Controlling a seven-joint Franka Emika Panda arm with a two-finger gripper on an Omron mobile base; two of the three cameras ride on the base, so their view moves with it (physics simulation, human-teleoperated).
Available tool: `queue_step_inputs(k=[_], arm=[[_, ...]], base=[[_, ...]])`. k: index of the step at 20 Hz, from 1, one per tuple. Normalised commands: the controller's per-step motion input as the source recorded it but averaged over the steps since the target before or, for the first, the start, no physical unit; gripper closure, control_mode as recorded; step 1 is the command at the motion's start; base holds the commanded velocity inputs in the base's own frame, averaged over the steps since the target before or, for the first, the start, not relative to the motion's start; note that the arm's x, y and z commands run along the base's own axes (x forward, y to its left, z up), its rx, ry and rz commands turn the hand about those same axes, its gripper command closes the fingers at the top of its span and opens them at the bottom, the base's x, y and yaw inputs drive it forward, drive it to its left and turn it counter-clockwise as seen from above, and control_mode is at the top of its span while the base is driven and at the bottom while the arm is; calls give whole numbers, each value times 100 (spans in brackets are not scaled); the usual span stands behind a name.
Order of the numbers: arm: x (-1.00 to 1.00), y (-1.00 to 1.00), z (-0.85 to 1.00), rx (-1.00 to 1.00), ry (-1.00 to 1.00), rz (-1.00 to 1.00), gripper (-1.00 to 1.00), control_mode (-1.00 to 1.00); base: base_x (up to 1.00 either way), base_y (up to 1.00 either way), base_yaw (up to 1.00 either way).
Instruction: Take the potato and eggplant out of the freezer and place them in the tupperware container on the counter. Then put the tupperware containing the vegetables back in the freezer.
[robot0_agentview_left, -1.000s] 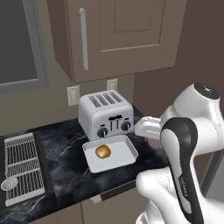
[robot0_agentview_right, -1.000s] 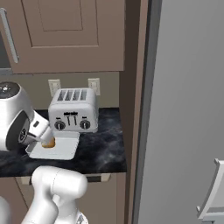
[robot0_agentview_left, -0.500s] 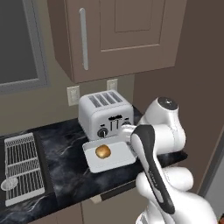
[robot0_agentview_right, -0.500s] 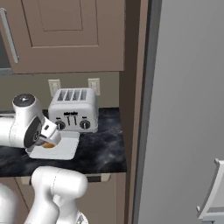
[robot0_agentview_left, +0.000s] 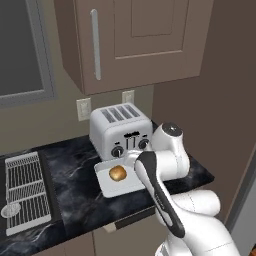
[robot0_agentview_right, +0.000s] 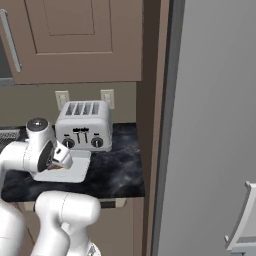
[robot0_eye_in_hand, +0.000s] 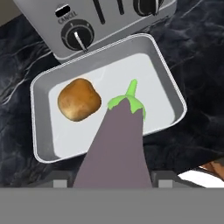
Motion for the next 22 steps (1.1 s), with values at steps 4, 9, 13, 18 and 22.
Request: queue_step_inputs(k=[4,9,13,18,22], arm=[[45,7,-46,0,0,0,100,-100],[43,1,-34,0,0,0,100,-100],[31,6,-29,0,0,0,100,-100],[29,13,-28,0,1,0,100,-100],[23,9,-29,0,5,0,-100,-100]], base=[[0,0,0],[0,0,0],[0,0,0],[0,0,0],[0,0,0]])
